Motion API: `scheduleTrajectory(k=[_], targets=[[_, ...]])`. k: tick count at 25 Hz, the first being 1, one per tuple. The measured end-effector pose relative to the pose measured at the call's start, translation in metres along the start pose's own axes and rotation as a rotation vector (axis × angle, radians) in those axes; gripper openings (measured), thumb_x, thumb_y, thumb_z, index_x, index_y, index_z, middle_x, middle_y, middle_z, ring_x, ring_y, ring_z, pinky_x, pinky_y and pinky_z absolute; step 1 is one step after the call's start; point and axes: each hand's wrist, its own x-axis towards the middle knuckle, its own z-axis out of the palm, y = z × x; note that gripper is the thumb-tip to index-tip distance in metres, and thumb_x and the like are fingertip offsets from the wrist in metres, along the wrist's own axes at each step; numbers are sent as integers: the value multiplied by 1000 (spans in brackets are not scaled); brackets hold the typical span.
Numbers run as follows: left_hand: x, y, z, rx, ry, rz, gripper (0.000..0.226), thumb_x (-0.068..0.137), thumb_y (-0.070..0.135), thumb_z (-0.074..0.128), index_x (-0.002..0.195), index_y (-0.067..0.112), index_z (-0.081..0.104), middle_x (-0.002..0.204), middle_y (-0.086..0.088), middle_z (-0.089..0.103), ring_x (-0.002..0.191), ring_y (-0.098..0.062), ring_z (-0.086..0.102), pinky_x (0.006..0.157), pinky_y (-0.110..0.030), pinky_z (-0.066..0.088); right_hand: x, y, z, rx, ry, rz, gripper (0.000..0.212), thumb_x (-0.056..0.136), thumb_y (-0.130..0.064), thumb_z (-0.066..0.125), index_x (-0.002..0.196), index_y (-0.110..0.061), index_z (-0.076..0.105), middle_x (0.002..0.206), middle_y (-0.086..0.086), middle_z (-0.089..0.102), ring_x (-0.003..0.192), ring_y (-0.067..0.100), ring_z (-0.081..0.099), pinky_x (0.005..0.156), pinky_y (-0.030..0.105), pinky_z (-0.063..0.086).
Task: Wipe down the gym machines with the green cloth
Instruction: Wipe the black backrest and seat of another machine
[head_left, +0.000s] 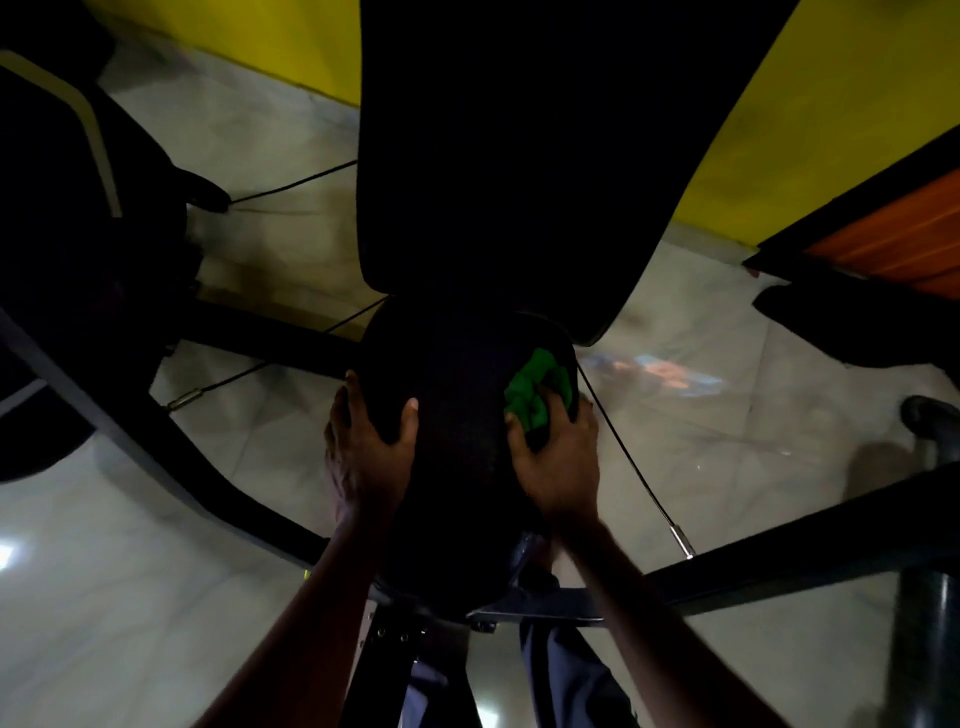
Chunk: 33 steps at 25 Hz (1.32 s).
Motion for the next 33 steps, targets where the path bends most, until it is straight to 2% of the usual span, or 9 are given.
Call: scheduleTrajectory(k=[2, 6, 13, 18, 20, 22, 25, 29, 33], targets=[[2, -1, 2, 4, 8, -12, 85, 90, 61, 55, 157, 21, 21, 154, -12, 36, 137, -35, 40, 106, -50, 40, 42, 5, 0, 3, 12, -21, 54, 88, -52, 62, 136, -26, 56, 140, 9, 48, 129, 29, 48, 99, 40, 49], [0, 1, 2, 27, 9, -19, 85, 90, 62, 54, 157, 24, 18, 155, -9, 35, 137, -33, 38, 105, -52, 41, 81, 8, -2, 111, 49, 91, 50, 87, -46, 68, 131, -25, 60, 131, 6, 56, 117, 30, 58, 88, 35, 48], [-3, 2, 2, 59, 32, -39, 85, 89, 63, 53, 157, 25, 19, 153, -7, 37, 136, -32, 40, 100, -52, 43, -8, -2, 0, 269, 156, 341, 55, 90, -43, 67, 140, -27, 50, 126, 2, 51, 115, 30, 58, 85, 32, 42], [-2, -1, 6, 44, 39, -16, 85, 89, 65, 52, 156, 23, 20, 151, -9, 39, 133, -34, 43, 97, -52, 45, -93, -19, 3, 325, 158, 409, 53, 90, -41, 68, 139, -32, 50, 113, -17, 37, 99, 8, 50, 83, 25, 42], [-2, -2, 6, 37, 38, -18, 85, 89, 64, 52, 156, 22, 21, 151, -10, 39, 133, -34, 43, 97, -52, 45, -88, -16, 5, 332, 145, 390, 52, 89, -40, 68, 137, -30, 51, 113, -18, 37, 99, 3, 45, 81, 22, 41], [-2, -2, 6, 33, 44, -22, 85, 89, 64, 53, 156, 22, 21, 152, -9, 39, 134, -34, 43, 98, -52, 45, -68, -11, 3, 328, 145, 346, 51, 88, -36, 69, 135, -24, 53, 114, -13, 40, 102, 9, 49, 82, 17, 40], [-2, -2, 3, 36, 28, -28, 86, 89, 65, 52, 157, 22, 20, 153, -9, 37, 135, -34, 41, 100, -52, 44, -27, -6, 1, 222, 99, 234, 54, 88, -38, 69, 137, -19, 53, 128, 4, 50, 116, 26, 54, 88, 28, 44], [1, -3, 2, -10, 21, -23, 84, 90, 63, 53, 156, 22, 22, 155, -9, 35, 138, -33, 39, 103, -50, 41, -8, -13, 1, 0, 39, 110, 56, 90, -42, 61, 140, -18, 50, 145, 15, 45, 132, 34, 45, 100, 45, 48], [2, -11, 0, -179, 8, -12, 76, 93, 55, 51, 155, 16, 30, 151, -16, 41, 137, -34, 41, 107, -48, 42, -55, -21, 4, -180, -72, -206, 50, 92, -50, 56, 138, -29, 54, 151, 12, 43, 139, 29, 41, 108, 41, 42]])
